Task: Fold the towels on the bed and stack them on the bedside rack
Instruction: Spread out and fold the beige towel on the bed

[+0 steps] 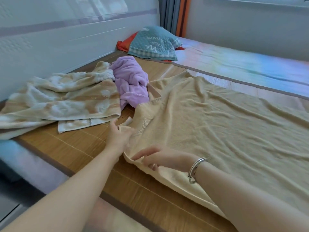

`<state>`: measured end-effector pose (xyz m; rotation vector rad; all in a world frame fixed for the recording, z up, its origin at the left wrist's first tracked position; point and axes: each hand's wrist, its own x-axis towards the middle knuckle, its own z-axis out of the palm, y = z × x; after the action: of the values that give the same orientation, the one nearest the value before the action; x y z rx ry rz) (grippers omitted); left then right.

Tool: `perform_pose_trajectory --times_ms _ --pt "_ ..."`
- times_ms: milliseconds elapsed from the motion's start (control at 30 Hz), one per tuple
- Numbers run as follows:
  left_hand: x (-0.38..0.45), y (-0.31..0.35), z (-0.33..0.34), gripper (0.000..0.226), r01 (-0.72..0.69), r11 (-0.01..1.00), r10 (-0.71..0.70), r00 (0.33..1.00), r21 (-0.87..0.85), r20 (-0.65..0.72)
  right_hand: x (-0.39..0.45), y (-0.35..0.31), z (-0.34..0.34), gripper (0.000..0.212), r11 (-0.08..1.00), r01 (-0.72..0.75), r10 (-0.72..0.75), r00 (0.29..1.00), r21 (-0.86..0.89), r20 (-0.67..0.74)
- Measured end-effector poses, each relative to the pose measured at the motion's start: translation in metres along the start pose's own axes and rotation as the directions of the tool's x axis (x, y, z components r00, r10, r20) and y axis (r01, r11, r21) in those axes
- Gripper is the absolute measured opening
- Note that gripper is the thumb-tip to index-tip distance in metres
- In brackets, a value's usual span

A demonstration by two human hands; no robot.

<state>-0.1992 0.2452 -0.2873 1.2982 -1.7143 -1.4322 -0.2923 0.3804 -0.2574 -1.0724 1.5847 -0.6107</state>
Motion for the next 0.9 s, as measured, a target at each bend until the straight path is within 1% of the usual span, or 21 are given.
perform_pose_trajectory --times_ms 33,67,133,200,233,300,333,400,467,533,567,600,667,733,767,800,833,900 --pt "0.002 -0.002 -0.007 0.054 -0.074 0.996 0.077 0.995 0.046 -0.058 0.002 0.000 0.003 0.032 0.999 0.008 -0.007 0.999 0.032 -0.044" --pt "0.003 -0.002 -0.015 0.048 -0.148 0.985 0.158 0.979 0.086 -0.128 0.004 0.001 0.006 0.031 0.998 0.017 -0.010 0.993 0.055 -0.118" --pt "0.007 -0.006 -0.035 0.037 -0.250 0.942 0.302 0.922 0.224 -0.241 0.008 0.004 0.006 0.028 0.998 0.025 -0.007 0.951 0.054 -0.308" --pt "0.009 -0.014 -0.057 0.034 -0.266 0.859 0.398 0.883 0.437 -0.247 0.011 0.010 0.004 0.025 0.999 -0.006 -0.015 0.872 -0.041 -0.489" --pt "0.008 -0.020 -0.067 0.032 -0.250 0.814 0.414 0.883 0.524 -0.221 0.013 0.014 0.002 0.025 0.993 -0.042 -0.028 0.833 -0.114 -0.552" --pt "0.005 -0.035 -0.078 0.030 -0.181 0.746 0.363 0.917 0.641 -0.165 0.014 0.024 -0.004 0.027 0.964 -0.131 -0.040 0.790 -0.233 -0.612" --pt "0.004 -0.042 -0.082 0.031 -0.140 0.721 0.311 0.941 0.679 -0.137 0.013 0.027 -0.005 0.030 0.941 -0.182 -0.034 0.786 -0.284 -0.618" --pt "-0.001 -0.051 -0.082 0.042 -0.075 0.679 0.208 0.974 0.730 -0.093 0.010 0.032 -0.004 0.039 0.890 -0.269 -0.017 0.788 -0.369 -0.616" --pt "-0.003 -0.050 -0.080 0.053 -0.032 0.640 0.160 0.983 0.768 -0.093 0.005 0.040 -0.003 0.051 0.851 -0.320 -0.006 0.787 -0.417 -0.617" --pt "-0.002 -0.044 -0.079 0.057 0.003 0.592 0.165 0.978 0.806 -0.125 0.002 0.050 -0.002 0.060 0.826 -0.360 0.010 0.779 -0.434 -0.627" --pt "-0.001 -0.041 -0.078 0.062 -0.023 0.564 0.205 0.972 0.825 -0.114 0.001 0.055 -0.003 0.062 0.817 -0.380 0.017 0.768 -0.434 -0.640" --pt "0.000 -0.038 -0.077 0.064 -0.082 0.531 0.256 0.964 0.843 -0.067 0.000 0.061 -0.004 0.064 0.807 -0.399 0.018 0.754 -0.436 -0.656" --pt "0.003 -0.035 -0.069 0.062 -0.241 0.454 0.338 0.937 0.857 0.085 -0.004 0.073 -0.009 0.067 0.792 -0.430 0.008 0.718 -0.434 -0.696" --pt "0.003 -0.033 -0.054 0.058 -0.353 0.390 0.330 0.916 0.850 0.229 -0.011 0.084 -0.015 0.071 0.779 -0.466 0.011 0.679 -0.420 -0.734" --pt "0.003 -0.035 -0.047 0.059 -0.374 0.395 0.283 0.919 0.839 0.276 -0.015 0.090 -0.018 0.074 0.768 -0.489 0.023 0.667 -0.415 -0.744" --pt "0.003 -0.037 -0.038 0.062 -0.369 0.420 0.207 0.929 0.829 0.308 -0.021 0.097 -0.021 0.077 0.755 -0.511 0.040 0.661 -0.410 -0.749" --pt "0.004 -0.039 -0.034 0.067 -0.340 0.446 0.120 0.939 0.828 0.321 -0.024 0.103 -0.023 0.080 0.747 -0.528 0.063 0.662 -0.405 -0.746" --pt "0.005 -0.045 -0.028 0.080 -0.270 0.454 -0.030 0.948 0.849 0.317 -0.032 0.115 -0.023 0.087 0.738 -0.554 0.124 0.672 -0.385 -0.730"
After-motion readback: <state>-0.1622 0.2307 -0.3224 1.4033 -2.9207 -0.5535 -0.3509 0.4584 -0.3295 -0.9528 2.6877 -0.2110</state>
